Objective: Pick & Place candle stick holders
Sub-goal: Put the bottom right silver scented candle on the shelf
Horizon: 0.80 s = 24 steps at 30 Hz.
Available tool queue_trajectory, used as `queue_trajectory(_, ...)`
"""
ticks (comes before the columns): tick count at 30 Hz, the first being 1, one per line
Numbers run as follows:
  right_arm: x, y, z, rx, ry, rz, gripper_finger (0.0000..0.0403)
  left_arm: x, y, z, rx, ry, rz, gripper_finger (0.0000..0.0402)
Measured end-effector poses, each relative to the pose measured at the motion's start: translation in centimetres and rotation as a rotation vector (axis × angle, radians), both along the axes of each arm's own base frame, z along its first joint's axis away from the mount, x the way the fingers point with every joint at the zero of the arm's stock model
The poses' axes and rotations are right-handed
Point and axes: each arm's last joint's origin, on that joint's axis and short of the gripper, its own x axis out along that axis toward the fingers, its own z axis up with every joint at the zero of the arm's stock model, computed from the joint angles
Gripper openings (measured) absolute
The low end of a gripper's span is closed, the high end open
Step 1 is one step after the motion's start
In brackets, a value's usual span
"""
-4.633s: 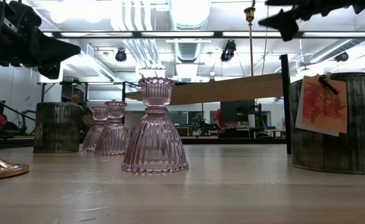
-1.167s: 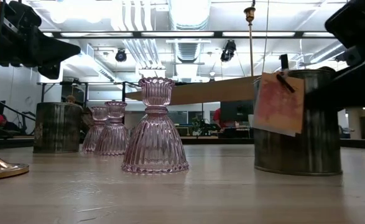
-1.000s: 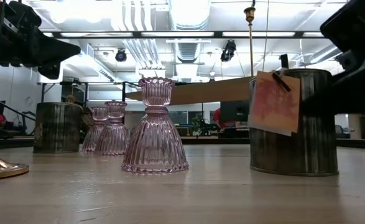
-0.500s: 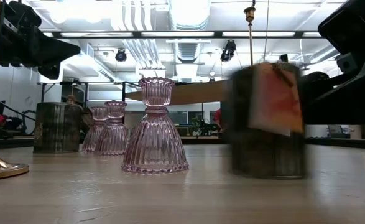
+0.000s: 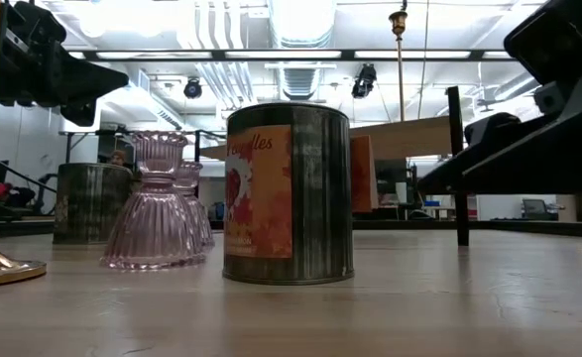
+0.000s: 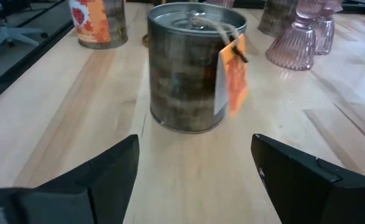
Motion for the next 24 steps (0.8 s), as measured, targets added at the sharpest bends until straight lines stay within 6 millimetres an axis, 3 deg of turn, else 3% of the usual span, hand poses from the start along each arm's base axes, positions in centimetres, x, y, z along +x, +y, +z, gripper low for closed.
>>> queue_trajectory(11, 2.2, -1.5, 0.6, 0.104, -0.015, -0.101, 0.0322, 0.0, 0.0, 0.0, 0.000, 0.000, 0.000, 0.0012)
queue_trajectory(18, 4.6, 0.4, 1.0, 0.110, -0.028, 0.030, 0.0357, 0.0, 0.0, 0.0, 0.000, 0.000, 0.000, 0.0012)
queue_trajectory(24, 6.3, 1.1, -0.3, 0.062, 0.010, 0.057, 0.0390, 0.1, 0.0, -0.1, 0.002, 0.008, 0.000, 0.0012)
